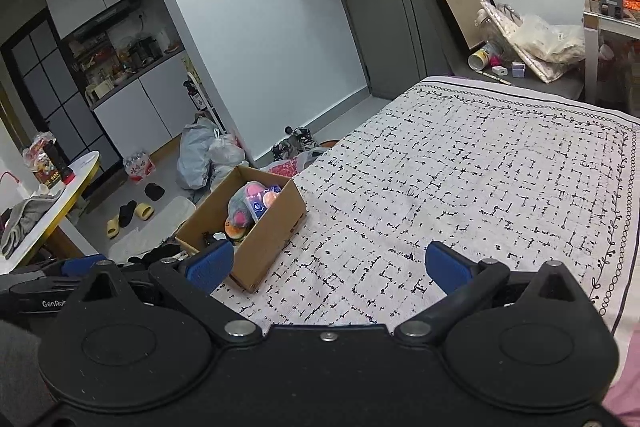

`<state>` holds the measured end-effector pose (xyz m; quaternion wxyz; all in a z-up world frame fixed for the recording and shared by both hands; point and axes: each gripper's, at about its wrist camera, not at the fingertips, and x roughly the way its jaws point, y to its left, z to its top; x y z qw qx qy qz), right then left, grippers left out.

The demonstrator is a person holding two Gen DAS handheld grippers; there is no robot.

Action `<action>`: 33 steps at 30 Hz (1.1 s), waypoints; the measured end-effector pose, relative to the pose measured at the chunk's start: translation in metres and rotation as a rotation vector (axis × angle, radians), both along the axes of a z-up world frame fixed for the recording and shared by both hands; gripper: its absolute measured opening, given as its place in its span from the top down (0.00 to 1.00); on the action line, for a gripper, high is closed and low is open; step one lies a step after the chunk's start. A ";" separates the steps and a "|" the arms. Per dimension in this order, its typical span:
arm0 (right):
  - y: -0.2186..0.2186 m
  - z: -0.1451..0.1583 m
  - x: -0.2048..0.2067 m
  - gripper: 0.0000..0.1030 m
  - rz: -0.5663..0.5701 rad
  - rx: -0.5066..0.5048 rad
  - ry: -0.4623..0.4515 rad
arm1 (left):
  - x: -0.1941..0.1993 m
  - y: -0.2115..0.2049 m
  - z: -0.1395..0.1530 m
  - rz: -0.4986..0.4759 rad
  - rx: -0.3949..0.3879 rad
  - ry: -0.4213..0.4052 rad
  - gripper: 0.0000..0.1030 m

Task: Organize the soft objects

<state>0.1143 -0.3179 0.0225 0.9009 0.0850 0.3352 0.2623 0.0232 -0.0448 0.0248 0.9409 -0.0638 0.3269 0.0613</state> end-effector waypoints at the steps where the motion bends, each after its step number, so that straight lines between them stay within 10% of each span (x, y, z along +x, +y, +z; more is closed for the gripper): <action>1: 0.000 0.000 -0.003 0.00 0.000 -0.004 -0.006 | -0.002 -0.001 0.001 -0.002 0.003 -0.001 0.00; 33: -0.002 0.011 -0.057 0.00 -0.021 -0.044 -0.102 | -0.034 -0.018 0.015 -0.055 0.025 -0.045 0.00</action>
